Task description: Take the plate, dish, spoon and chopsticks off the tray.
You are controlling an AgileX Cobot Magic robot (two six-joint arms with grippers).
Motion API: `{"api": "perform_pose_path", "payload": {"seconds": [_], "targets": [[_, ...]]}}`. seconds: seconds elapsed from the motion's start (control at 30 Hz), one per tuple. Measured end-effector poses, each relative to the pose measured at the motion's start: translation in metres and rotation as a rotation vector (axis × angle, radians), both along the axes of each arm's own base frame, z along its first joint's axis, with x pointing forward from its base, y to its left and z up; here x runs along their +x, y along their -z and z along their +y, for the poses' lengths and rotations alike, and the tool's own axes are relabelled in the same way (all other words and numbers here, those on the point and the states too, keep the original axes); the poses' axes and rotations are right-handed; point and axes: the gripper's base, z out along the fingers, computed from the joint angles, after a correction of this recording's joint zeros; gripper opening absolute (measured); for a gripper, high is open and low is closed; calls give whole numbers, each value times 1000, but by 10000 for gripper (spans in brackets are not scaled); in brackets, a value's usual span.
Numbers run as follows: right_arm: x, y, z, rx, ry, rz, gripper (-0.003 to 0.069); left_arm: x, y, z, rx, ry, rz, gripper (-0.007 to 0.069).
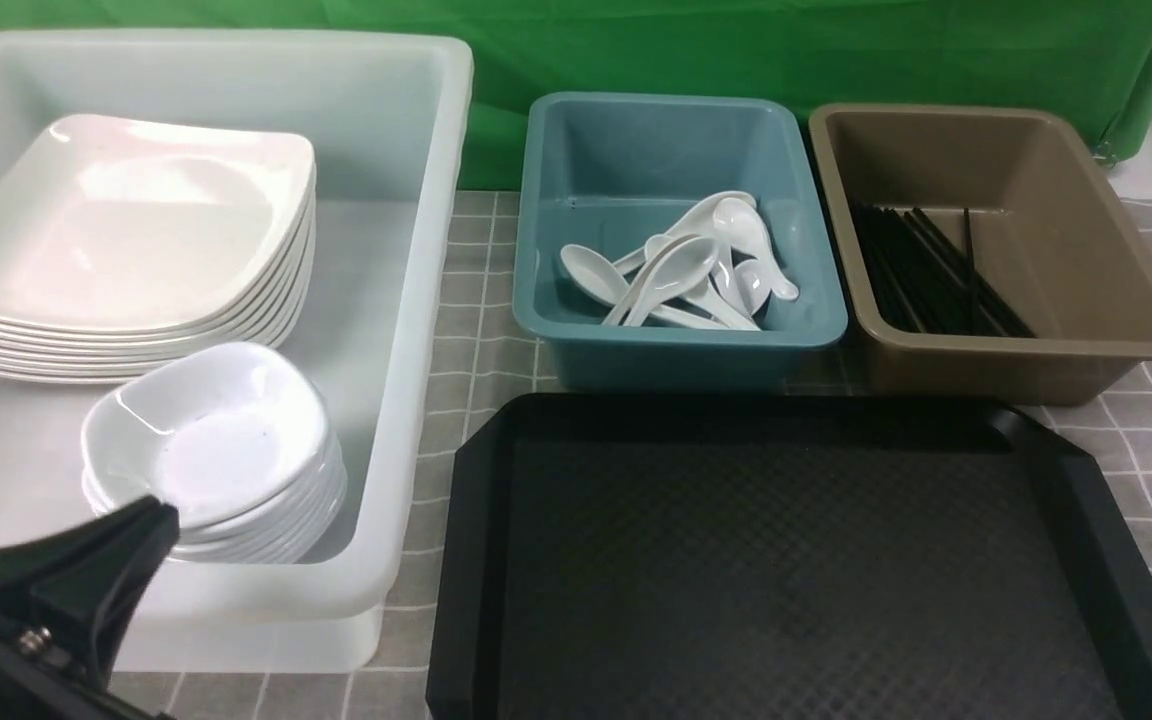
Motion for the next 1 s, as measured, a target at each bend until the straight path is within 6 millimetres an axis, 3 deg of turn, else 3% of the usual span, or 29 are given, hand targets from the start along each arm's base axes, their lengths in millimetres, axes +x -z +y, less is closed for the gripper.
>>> {"api": "perform_pose_path", "payload": {"seconds": [0.07,0.2,0.27,0.33,0.4,0.43,0.57,0.73,1.0], "targets": [[1,3,-4,-1,27,-43,35,-1,4,0,8,2,15,11],[0,36,-18,-13,120,-233,18,-2,7,0,20,6,25,11],[-3,75,-25,-14,203,-309,18,-2,7,0,51,19,11,11],[-5,91,-28,-7,239,-334,18,-2,7,-1,73,28,0,11],[-11,131,-33,16,308,-378,18,-3,7,-2,131,52,-26,11],[-12,134,-33,16,309,-374,18,-3,7,-2,134,53,-28,11],[-18,183,-36,12,347,-347,18,-3,7,-2,159,63,-39,11],[-19,195,-37,-2,359,-294,18,-3,7,-2,163,65,-39,11],[-20,197,-37,9,371,-269,25,-3,7,-2,163,65,-39,11]]}}
